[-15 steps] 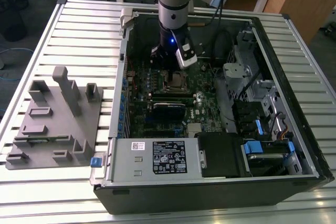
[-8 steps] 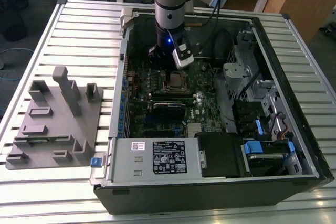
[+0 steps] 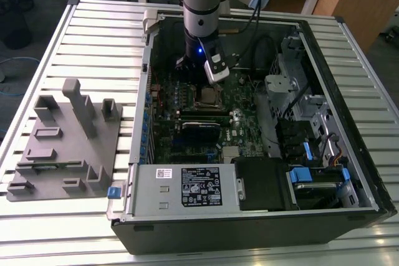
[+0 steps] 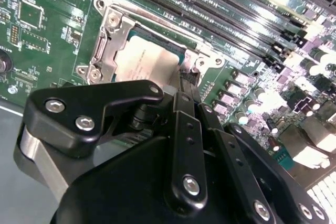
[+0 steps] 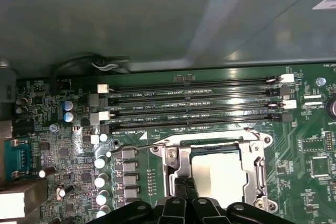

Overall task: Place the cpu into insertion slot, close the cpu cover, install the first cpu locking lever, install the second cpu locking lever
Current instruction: 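Close the cpu cover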

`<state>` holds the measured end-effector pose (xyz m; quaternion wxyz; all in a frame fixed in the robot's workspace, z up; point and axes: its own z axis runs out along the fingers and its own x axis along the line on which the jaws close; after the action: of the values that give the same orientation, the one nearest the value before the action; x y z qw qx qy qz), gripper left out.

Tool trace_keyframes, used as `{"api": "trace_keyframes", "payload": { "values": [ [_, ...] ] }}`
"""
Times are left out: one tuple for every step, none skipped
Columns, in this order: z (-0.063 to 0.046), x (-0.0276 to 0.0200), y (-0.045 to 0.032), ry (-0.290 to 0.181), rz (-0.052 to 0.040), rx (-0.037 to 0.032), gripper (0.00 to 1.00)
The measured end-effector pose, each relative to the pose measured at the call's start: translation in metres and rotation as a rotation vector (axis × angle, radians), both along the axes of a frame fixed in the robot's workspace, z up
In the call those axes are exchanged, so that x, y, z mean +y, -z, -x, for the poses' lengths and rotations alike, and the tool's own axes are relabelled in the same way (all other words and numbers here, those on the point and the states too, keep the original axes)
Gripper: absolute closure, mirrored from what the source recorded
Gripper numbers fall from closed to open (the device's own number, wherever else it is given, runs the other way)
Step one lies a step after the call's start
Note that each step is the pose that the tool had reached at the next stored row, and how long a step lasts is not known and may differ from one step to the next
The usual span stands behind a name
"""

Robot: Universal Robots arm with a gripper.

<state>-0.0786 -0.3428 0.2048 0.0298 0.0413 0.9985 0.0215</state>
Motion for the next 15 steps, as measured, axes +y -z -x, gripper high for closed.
{"api": "trace_keyframes", "payload": {
  "values": [
    [0.0004,-0.0001,0.0003,-0.001,0.0002,0.0001,0.89],
    [0.0009,0.0000,0.0005,-0.001,0.0001,0.0001,0.89],
    [0.0012,0.0000,0.0006,-0.001,0.0001,0.0001,0.89],
    [0.0014,0.0000,0.0006,-0.001,0.0002,0.0001,0.89],
    [0.0014,0.0000,0.0007,-0.001,0.0002,0.0001,0.89],
    [0.0014,0.0000,0.0008,-0.001,0.0001,0.0000,0.89],
    [0.0014,0.0000,0.0013,-0.001,-0.0002,-0.0002,0.89],
    [0.0015,0.0000,0.0022,-0.001,-0.0001,-0.0002,0.89],
    [0.0015,0.0000,0.0030,-0.001,0.0000,-0.0001,0.89],
    [0.0016,0.0000,0.0033,-0.001,0.0001,0.0000,0.89],
    [0.0016,-0.0001,0.0034,-0.001,0.0003,0.0001,0.89],
    [0.0017,-0.0001,0.0035,-0.001,0.0003,0.0001,0.89],
    [0.0017,0.0000,0.0037,-0.001,0.0001,-0.0001,0.89],
    [0.0017,0.0000,0.0039,-0.002,0.0000,-0.0001,0.89],
    [0.0018,0.0000,0.0042,-0.003,-0.0001,-0.0003,0.89]
  ]
}}
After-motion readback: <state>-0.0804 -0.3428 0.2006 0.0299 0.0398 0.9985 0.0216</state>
